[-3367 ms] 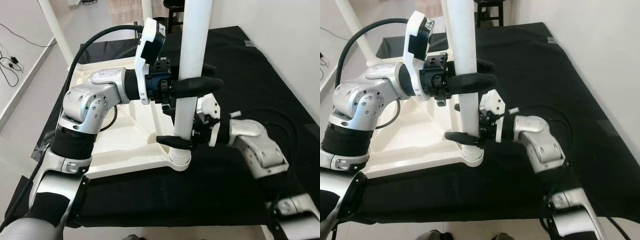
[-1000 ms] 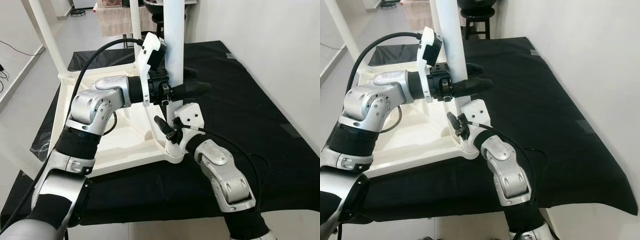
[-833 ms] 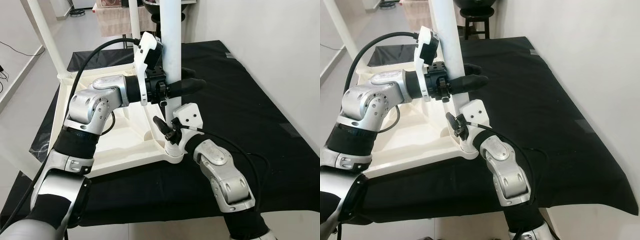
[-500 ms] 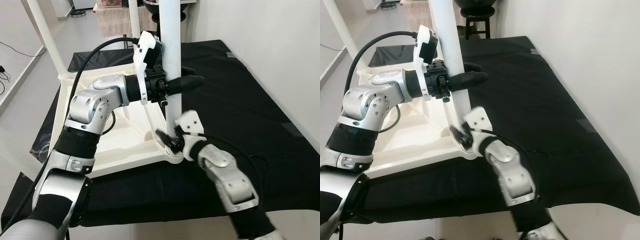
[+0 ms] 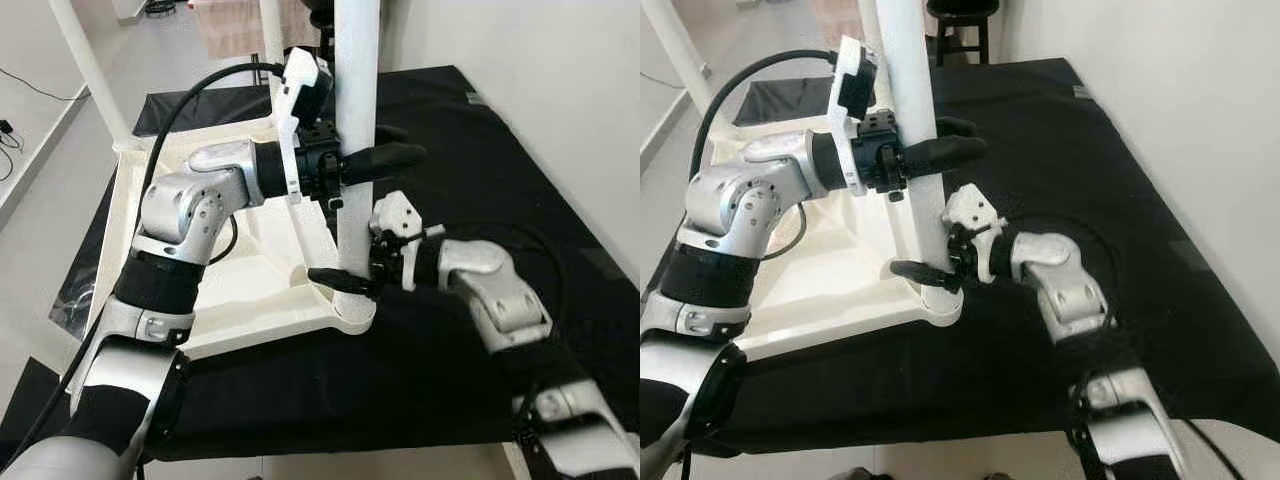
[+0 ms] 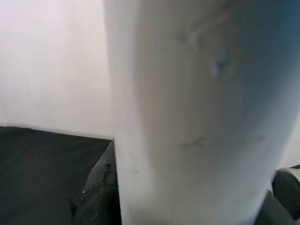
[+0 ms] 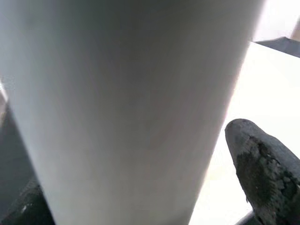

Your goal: Building children table

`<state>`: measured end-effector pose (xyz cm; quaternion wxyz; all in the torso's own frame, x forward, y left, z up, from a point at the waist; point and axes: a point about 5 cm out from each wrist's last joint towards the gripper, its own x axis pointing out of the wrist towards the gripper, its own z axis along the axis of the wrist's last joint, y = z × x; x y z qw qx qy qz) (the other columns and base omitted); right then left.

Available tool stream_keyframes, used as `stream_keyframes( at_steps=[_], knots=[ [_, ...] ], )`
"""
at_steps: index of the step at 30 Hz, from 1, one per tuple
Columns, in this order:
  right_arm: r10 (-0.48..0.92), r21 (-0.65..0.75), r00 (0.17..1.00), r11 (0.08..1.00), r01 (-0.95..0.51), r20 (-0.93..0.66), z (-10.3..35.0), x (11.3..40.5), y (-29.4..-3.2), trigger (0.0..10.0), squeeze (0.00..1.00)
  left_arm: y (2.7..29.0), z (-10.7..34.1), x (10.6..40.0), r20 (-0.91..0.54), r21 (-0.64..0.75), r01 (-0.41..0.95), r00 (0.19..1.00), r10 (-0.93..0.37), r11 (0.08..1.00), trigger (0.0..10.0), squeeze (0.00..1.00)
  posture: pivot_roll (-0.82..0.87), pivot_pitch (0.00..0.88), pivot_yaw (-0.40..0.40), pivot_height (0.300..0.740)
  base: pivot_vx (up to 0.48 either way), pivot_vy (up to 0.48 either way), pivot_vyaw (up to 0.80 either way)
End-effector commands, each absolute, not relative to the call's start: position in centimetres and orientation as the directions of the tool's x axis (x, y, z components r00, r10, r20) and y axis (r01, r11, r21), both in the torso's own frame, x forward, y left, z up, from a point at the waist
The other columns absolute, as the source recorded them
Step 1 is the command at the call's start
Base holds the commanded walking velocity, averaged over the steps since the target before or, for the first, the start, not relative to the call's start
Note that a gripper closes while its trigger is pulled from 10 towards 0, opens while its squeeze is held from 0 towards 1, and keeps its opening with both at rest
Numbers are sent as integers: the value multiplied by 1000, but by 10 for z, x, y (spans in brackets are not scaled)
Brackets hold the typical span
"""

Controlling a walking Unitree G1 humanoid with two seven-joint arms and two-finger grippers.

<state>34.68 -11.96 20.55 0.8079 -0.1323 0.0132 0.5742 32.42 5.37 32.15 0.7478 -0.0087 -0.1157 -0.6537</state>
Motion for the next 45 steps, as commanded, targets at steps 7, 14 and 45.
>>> stream_keyframes(
  at_steps=[7, 14, 45],
  knots=[
    [970, -192, 233, 215, -958, -76, 225, 353, -99, 0, 0, 31, 313, 311, 127, 142, 990, -13, -992, 6, 0, 0, -8, 68, 44, 740, 0, 0, 0],
    [984, -170, 170, 158, -973, -55, 221, 353, -97, 0, 0, 25, 313, 310, 98, 160, 986, -57, -994, -41, 0, 0, -22, 67, 53, 740, 0, 0, 0],
    [387, -9, 904, 919, -395, -181, 116, 318, -84, 0, 0, 53, 314, 350, 132, 141, 927, 332, -934, 349, 10000, 0, 28, 72, 8, 740, 0, 0, 0]
  ],
)
